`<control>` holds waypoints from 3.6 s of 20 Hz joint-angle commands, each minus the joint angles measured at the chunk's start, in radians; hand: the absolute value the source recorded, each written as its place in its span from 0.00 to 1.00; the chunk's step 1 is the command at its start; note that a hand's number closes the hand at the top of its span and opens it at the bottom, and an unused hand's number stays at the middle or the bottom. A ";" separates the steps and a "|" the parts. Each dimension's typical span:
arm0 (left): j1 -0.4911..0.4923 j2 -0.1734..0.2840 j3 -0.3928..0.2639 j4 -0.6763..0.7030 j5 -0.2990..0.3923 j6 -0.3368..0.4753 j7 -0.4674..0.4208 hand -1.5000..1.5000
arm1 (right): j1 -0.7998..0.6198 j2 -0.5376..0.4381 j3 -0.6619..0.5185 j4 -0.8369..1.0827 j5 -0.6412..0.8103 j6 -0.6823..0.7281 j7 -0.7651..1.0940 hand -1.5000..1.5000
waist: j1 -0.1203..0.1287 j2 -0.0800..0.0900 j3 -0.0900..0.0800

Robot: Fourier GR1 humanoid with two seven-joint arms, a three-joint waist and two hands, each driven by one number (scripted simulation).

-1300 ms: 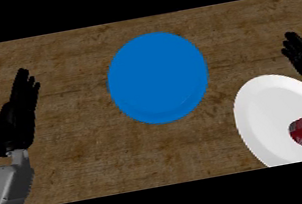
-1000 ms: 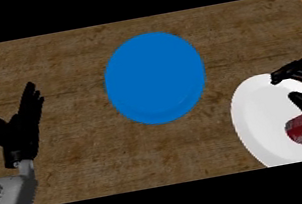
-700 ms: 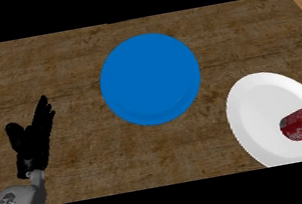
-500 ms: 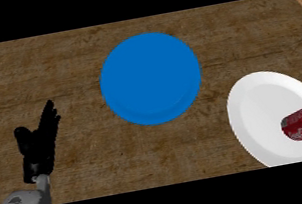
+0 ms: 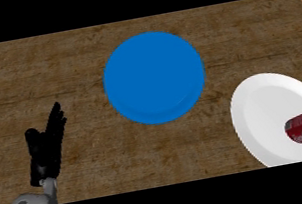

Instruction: Pick the can from the plate and place it in the plate

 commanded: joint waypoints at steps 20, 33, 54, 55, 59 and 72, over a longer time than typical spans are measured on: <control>0.036 -0.006 0.068 -0.054 -0.048 -0.054 0.035 0.50 | -0.151 -0.158 0.192 -0.040 0.519 0.107 0.199 0.00 | 0.007 0.001 -0.003; 0.028 -0.058 0.136 -0.054 -0.114 -0.118 0.051 0.50 | -0.224 -0.080 0.174 0.053 0.669 0.170 0.128 0.00 | 0.004 0.000 -0.003; 0.077 -0.178 0.145 -0.095 -0.225 -0.122 0.054 0.50 | -0.205 0.062 0.210 0.052 0.868 0.008 0.067 1.00 | 0.002 -0.001 -0.004; 0.021 -0.141 0.201 -0.042 -0.187 -0.176 0.062 0.50 | -0.238 0.069 0.198 0.150 0.871 -0.021 0.008 1.00 | 0.003 0.000 -0.003; -0.009 -0.167 0.179 -0.081 -0.214 -0.141 0.144 0.50 | -0.250 0.039 0.103 0.109 0.841 -0.043 0.034 1.00 | 0.000 0.000 -0.003; -0.002 -0.174 0.129 -0.045 -0.233 -0.178 0.075 0.50 | -0.618 0.668 0.712 -0.043 1.033 -0.299 0.899 1.00 | 0.082 0.002 -0.005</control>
